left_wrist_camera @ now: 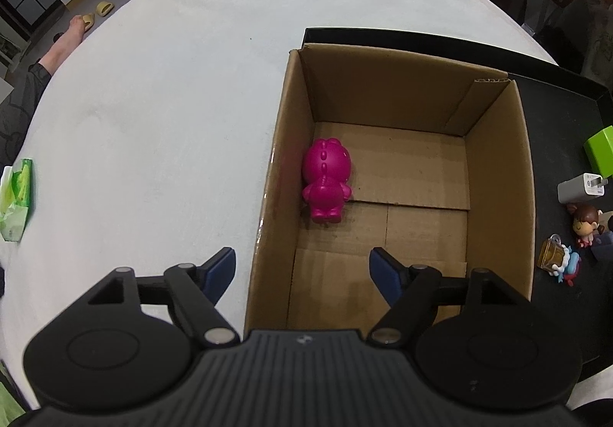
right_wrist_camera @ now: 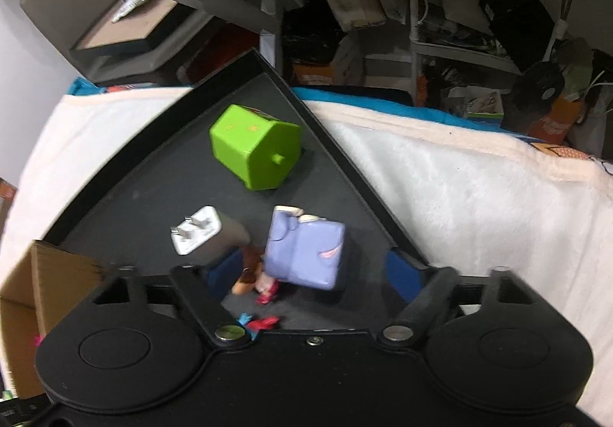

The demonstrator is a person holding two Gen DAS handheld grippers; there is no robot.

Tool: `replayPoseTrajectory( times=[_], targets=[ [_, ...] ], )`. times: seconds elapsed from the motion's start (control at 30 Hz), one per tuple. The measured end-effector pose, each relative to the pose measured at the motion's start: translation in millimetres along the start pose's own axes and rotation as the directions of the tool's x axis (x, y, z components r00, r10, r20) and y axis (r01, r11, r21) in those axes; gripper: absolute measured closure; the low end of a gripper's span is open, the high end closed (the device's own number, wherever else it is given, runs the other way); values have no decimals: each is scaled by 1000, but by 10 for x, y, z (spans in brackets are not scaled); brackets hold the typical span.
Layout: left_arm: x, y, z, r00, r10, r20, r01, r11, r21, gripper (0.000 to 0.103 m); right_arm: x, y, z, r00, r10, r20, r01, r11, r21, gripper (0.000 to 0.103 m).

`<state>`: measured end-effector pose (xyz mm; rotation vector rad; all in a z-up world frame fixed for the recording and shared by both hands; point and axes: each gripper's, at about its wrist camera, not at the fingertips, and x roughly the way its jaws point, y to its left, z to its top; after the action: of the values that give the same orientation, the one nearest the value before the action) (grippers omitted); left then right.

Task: Organize rigid objects
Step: 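Move the right gripper to the lavender cube and grasp it, then carry the lavender cube with the right gripper into the box and release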

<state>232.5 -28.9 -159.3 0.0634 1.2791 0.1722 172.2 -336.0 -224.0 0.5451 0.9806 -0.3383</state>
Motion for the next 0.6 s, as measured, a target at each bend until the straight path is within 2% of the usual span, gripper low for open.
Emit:
replayPoseTrajectory(
  times=[0.03, 0.17, 0.4, 0.53, 0.6],
  targets=[
    [5, 1, -4, 1000, 0, 0, 0, 1000, 0, 28, 6, -25, 3, 1000, 7, -7, -7, 1000, 16, 57],
    [6, -5, -4, 1000, -14, 6, 14, 1000, 12, 28, -75, 20, -26, 999, -29, 26, 29, 999, -16, 57],
    [-15, 53, -19, 999, -36, 11, 36, 999, -6, 28, -263, 134, -23, 999, 6, 33, -4, 999, -53, 59],
    [-40, 105, -62, 999, -19, 35, 19, 1000, -15, 28, -422, 282, -21, 997, 31, 67, -25, 995, -92, 59],
    [-48, 156, -81, 999, -32, 38, 33, 999, -30, 28, -501, 354, -20, 996, 44, 74, -37, 994, -102, 59]
  ],
)
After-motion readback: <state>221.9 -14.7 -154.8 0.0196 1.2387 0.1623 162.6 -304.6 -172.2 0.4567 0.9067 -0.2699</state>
